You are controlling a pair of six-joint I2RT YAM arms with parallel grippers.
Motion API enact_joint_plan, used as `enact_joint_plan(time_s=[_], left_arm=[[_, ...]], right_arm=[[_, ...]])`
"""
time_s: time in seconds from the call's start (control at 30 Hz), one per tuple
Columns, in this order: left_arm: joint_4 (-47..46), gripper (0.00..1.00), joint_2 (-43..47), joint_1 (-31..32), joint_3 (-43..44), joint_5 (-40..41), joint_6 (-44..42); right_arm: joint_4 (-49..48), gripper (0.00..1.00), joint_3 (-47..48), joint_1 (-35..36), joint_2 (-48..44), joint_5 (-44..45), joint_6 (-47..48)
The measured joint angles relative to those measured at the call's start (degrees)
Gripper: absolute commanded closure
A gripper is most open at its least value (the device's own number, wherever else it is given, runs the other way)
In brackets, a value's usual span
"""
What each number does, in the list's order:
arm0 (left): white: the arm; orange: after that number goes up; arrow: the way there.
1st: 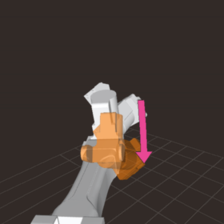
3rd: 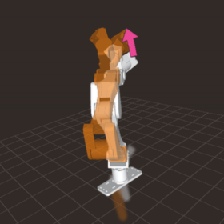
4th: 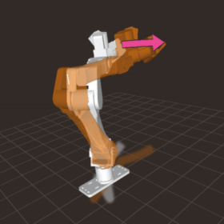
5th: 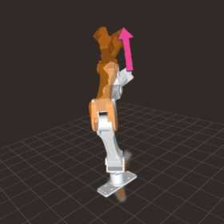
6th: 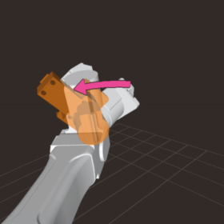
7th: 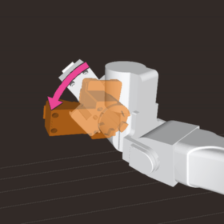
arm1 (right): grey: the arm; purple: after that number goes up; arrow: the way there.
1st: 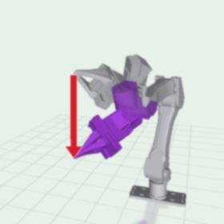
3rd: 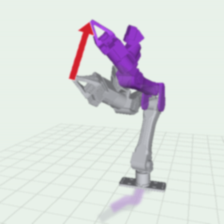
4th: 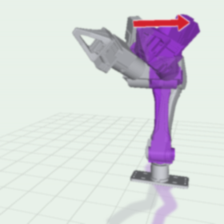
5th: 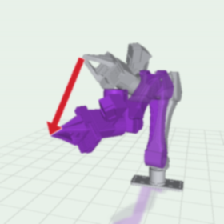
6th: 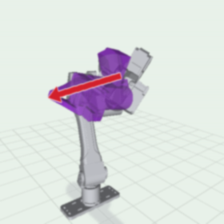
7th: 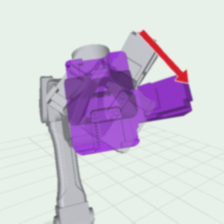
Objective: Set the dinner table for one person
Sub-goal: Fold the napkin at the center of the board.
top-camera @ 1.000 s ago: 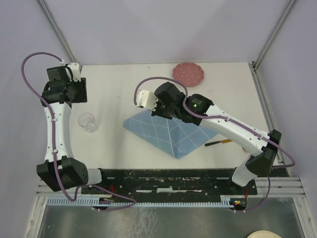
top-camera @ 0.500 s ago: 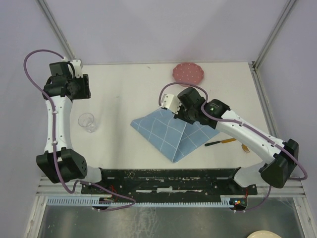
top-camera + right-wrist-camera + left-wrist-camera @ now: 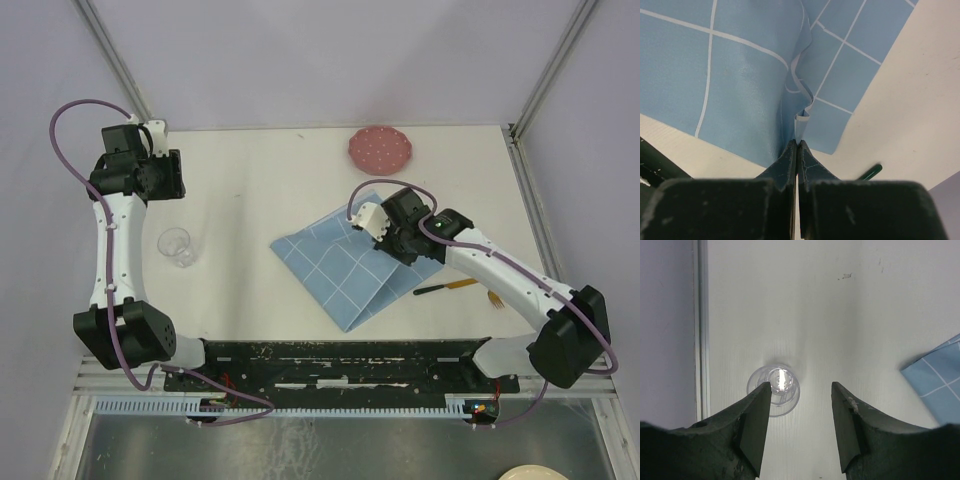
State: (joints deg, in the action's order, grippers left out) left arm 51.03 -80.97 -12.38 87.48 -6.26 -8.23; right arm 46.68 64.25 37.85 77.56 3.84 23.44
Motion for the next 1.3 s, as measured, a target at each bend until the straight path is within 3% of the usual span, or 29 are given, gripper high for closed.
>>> enact_joint_plan(time_s=[0.13,0.47,0.67,0.83,1.3], left_arm=[[0.02,0.42,0.00,0.00,0.00,-0.11,0.02],[0.70,0.42,0.00,0.22,0.00,-0.11,0.00],[1.25,0.42,0.00,0.42,0.00,0.04,0.00],[1.40,0.42,0.00,0.55,0.00,0.13,0.00],[1.36,0.42,-0.31,0.81,-0.37,0.07,0.00]], right_arm=[[0.52,0.98,1.46,-0.55,0.37,-0.44,-0.04],[-2.80,0.98,23.54,-4.28,13.73,-0.15,1.86],[-5.51,0.99,31.43,-7.76,21.24,-0.02,2.32],[-5.14,0.99,30.21,-11.89,22.21,-0.39,2.14],[5.86,0.99,13.46,-17.27,8.48,-2.86,5.01]])
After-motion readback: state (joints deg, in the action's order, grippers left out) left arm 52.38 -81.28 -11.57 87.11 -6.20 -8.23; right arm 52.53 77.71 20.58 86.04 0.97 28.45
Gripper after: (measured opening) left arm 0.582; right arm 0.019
